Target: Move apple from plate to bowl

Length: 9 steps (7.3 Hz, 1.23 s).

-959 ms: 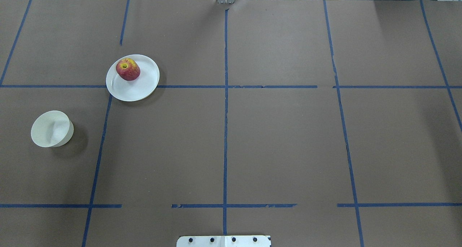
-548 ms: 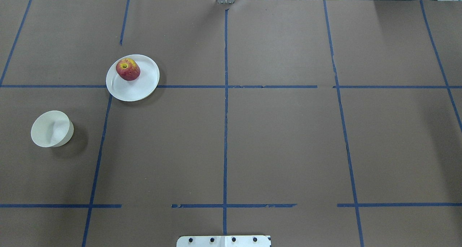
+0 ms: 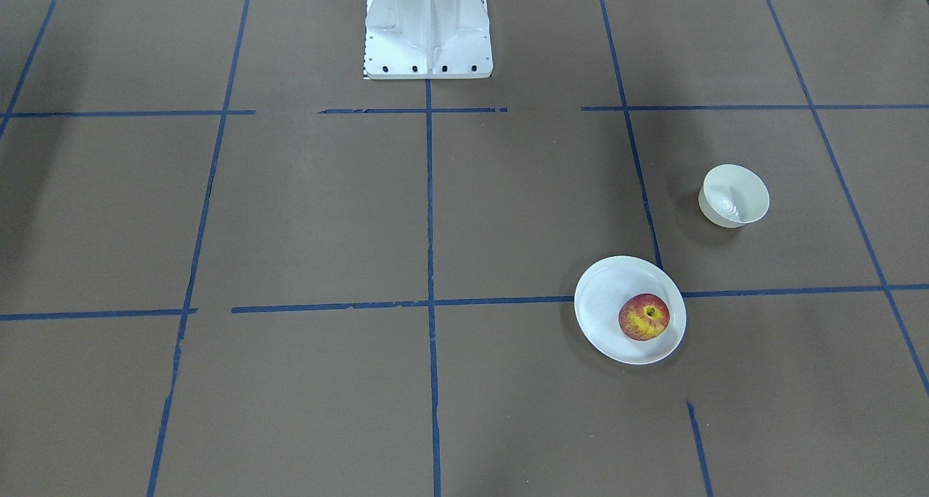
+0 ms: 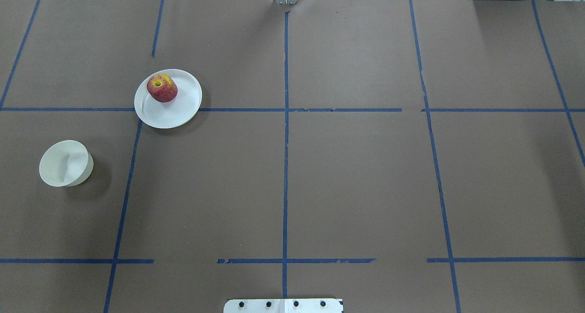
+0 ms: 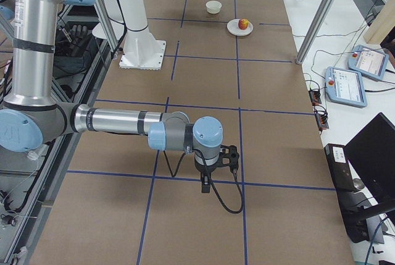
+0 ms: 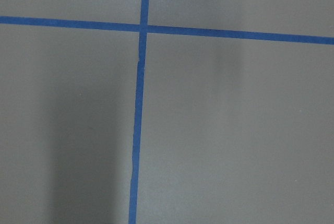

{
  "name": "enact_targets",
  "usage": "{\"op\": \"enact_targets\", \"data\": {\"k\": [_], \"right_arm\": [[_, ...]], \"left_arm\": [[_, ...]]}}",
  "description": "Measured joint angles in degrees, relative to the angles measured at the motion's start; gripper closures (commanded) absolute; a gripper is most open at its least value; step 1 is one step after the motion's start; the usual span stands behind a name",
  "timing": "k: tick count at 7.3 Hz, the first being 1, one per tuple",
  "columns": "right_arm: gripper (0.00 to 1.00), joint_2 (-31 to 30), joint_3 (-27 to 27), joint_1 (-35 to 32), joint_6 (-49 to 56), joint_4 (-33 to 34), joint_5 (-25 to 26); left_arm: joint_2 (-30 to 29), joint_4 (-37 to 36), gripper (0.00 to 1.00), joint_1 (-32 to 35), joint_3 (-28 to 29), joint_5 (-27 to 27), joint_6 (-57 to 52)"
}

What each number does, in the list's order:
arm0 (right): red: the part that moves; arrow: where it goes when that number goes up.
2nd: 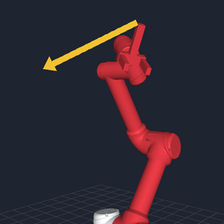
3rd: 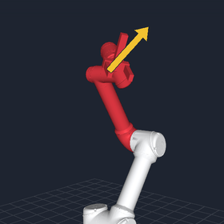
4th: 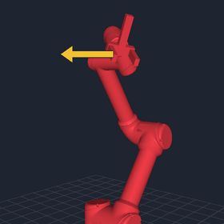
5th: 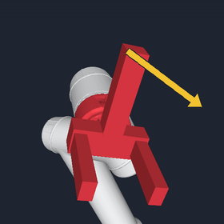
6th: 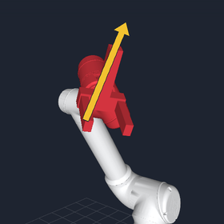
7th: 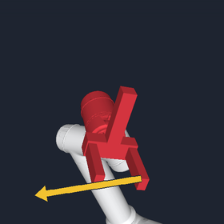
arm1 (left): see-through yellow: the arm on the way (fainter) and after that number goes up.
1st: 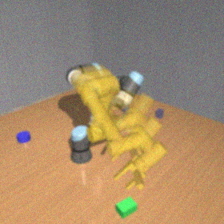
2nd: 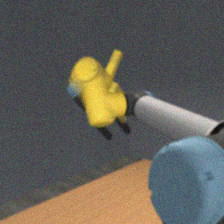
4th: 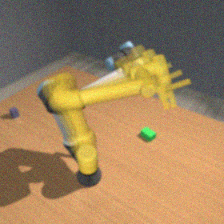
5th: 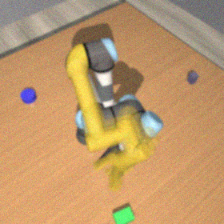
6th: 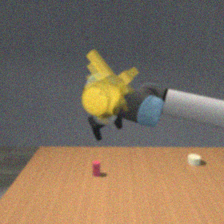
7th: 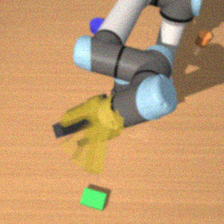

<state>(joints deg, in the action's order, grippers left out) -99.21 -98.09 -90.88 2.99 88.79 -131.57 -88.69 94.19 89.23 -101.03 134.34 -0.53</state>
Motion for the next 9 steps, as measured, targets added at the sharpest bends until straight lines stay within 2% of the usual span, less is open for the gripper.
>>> {"op": "enact_targets", "data": {"k": [2,5,7,9], "right_arm": [[0.00,0.0,0.0,0.0,0.0,0.0,0.0],[0.00,0.0,0.0,0.0,0.0,0.0,0.0],[0.00,0.0,0.0,0.0,0.0,0.0,0.0],[0.00,0.0,0.0,0.0,0.0,0.0,0.0]], "left_arm": [[-10.1,0.8,0.00,-6.4,2.9,-0.4,9.8],[-26.5,1.6,0.00,-20.6,12.5,-5.4,30.3],[-34.1,4.0,0.00,-26.7,19.7,-6.7,41.8],[-38.2,10.2,0.00,-30.6,26.1,-9.9,50.7]]}}
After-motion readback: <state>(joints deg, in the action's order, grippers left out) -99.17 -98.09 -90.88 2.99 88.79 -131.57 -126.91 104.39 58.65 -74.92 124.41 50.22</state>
